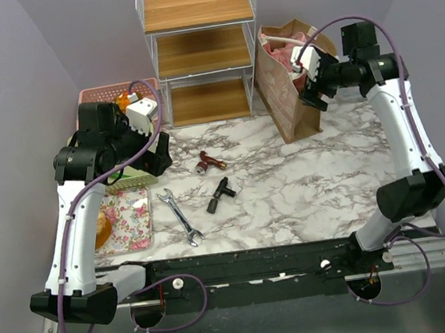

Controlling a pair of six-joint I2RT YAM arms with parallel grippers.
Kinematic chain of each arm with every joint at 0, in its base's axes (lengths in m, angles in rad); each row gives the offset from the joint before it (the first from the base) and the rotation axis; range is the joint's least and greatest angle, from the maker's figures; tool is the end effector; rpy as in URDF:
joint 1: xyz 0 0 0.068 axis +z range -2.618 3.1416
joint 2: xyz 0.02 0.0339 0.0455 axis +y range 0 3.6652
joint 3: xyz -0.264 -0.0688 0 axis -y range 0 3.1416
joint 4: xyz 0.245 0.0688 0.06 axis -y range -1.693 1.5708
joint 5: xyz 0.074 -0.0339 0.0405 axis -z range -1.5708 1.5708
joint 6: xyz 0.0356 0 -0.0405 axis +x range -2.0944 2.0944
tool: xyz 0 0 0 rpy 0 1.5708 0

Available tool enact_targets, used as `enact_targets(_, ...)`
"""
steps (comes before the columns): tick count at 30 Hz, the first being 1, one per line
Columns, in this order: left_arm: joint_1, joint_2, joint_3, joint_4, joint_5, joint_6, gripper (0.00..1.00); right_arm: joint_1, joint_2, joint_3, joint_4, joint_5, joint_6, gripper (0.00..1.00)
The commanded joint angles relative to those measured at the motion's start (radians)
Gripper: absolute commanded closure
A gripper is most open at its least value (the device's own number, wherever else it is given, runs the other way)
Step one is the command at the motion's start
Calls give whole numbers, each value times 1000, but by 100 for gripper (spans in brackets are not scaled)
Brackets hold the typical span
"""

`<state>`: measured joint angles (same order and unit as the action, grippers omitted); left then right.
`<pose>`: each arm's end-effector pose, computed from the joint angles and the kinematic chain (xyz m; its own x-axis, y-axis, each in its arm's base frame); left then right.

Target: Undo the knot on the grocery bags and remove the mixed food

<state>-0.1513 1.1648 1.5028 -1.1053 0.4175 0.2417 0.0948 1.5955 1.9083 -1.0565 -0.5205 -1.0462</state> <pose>0.1992 -0.0450 0.4199 -0.5643 0.3074 -0.7662 0.5782 0.8096 -0.1010 0.3153 0.0478 0.4389 0.0489 -0.7496 -0.6600 -0.8070 0.3598 -0.4684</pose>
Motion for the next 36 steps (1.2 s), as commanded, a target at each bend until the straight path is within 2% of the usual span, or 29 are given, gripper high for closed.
enact_targets(1, -4, 7, 32, -41, 86, 31, 2, 16, 92, -12, -5, 37, -127, 11)
enact_targets(6, -4, 3, -8, -40, 84, 22, 1, 50, 118, -113, 113, 84, -184, 11)
enact_targets(8, -4, 0, -20, -41, 78, 25, 2, 60, 131, -143, 107, 107, -211, 20)
enact_targets(9, -4, -4, -25, -41, 78, 25, 1, 65, 135, -153, 87, 117, -224, 32)
enact_targets(10, -4, -7, -31, -42, 79, 27, 2, 68, 137, -157, 67, 128, -231, 50)
enact_targets(12, -5, -14, -41, -43, 78, 33, 2, 72, 135, -152, 22, 139, -219, 97)
enact_targets(13, -5, -17, -46, -45, 77, 39, 2, 73, 126, -144, -10, 133, -212, 99)
enact_targets(22, -25, -7, -2, -35, 89, 65, 2, 72, -101, -164, -306, 66, -216, 99)
enact_targets(25, -39, -6, 6, -16, 99, 53, 2, 72, -189, -234, -363, 97, -183, 99)
enact_targets(27, -47, -7, 3, -4, 100, 51, 2, 72, -276, -327, -364, 130, -200, 98)
enact_targets(29, -53, -3, 0, -3, 99, 56, 2, 72, -360, -410, -363, 132, -216, 80)
enact_targets(31, -57, 1, -4, -1, 102, 59, 2, 72, -420, -439, -363, 99, -199, 39)
enact_targets(32, -60, 1, -6, -1, 104, 60, 1, 73, -439, -430, -357, 74, -173, 25)
enact_targets(34, -63, 1, -10, 1, 108, 62, 1, 72, -442, -367, -331, 21, -63, 14)
enact_targets(36, -67, 2, -12, 2, 110, 61, 2, 72, -409, -249, -338, -33, 39, 11)
